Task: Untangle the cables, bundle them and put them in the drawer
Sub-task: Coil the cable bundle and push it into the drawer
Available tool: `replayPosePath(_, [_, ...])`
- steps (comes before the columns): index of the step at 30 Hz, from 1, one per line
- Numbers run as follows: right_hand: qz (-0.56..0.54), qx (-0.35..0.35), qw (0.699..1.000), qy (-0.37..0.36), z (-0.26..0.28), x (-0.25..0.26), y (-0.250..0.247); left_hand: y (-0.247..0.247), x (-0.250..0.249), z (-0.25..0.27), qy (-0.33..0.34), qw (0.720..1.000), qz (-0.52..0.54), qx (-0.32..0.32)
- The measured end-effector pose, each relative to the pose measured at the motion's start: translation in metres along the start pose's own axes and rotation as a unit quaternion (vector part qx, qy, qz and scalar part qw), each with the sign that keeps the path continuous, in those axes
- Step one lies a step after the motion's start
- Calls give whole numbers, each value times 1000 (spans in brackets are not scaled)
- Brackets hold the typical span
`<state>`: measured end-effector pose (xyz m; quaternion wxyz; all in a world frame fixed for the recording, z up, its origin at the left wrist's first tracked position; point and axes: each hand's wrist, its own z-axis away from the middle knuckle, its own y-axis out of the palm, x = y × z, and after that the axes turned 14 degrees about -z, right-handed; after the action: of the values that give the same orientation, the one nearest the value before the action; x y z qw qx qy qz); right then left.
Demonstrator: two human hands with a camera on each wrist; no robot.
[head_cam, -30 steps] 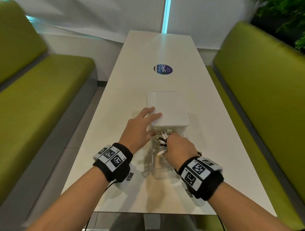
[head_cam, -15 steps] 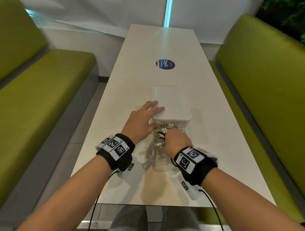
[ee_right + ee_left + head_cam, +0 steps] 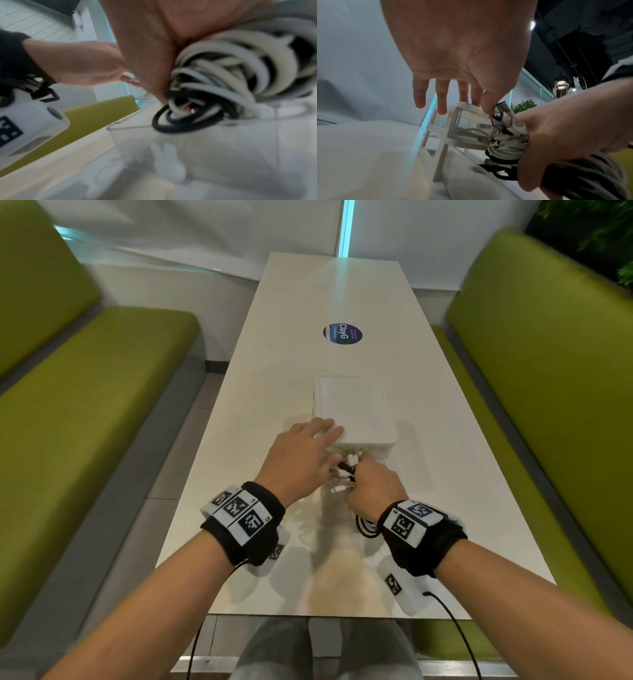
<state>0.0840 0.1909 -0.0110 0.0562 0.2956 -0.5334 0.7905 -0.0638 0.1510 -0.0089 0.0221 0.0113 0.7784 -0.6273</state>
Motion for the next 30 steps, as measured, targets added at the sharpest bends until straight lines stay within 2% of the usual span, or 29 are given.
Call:
replayPosePath(2, [-18, -36, 999, 5, 2, -1, 3, 0, 0, -1, 2, 1000, 21, 2])
replayPosePath(4, [-15, -44, 999, 23, 0, 1, 6, 1, 2, 1, -1, 999, 54, 5])
replayPosePath(9, [-54, -62, 986, 144, -18, 14, 14, 1, 3, 4, 4, 999, 54, 2])
replayPosePath(12, [-54, -56, 982, 172, -26, 13, 20, -1, 2, 6, 1, 999, 49, 9])
replayPosePath(14, [-49, -36, 982, 177, -29, 13, 21, -1, -3, 13, 22, 999, 13, -19])
replayPosePath(16, [-10, -8, 988, 157, -32, 10, 22, 3, -13, 24, 56, 994, -36, -87])
replayPosePath(18, [49, 25, 990, 128, -33, 8, 20, 11, -20, 27, 72, 990, -11, -123])
replayPosePath(20, [79, 64, 988, 119, -29, 9, 17, 16, -23, 26, 70, 993, 35, -83])
replayPosePath(25, [134, 145, 978, 74, -28, 12, 8, 18, -29, 14, 58, 998, 14, 26])
replayPosePath(28, [149, 219, 964, 20, -21, 14, -10, 16, -34, 11, 71, 996, -26, 51])
replayPosePath(30, [116, 233, 965, 10, -14, 10, -24, 17, -34, 9, 81, 993, -51, 62])
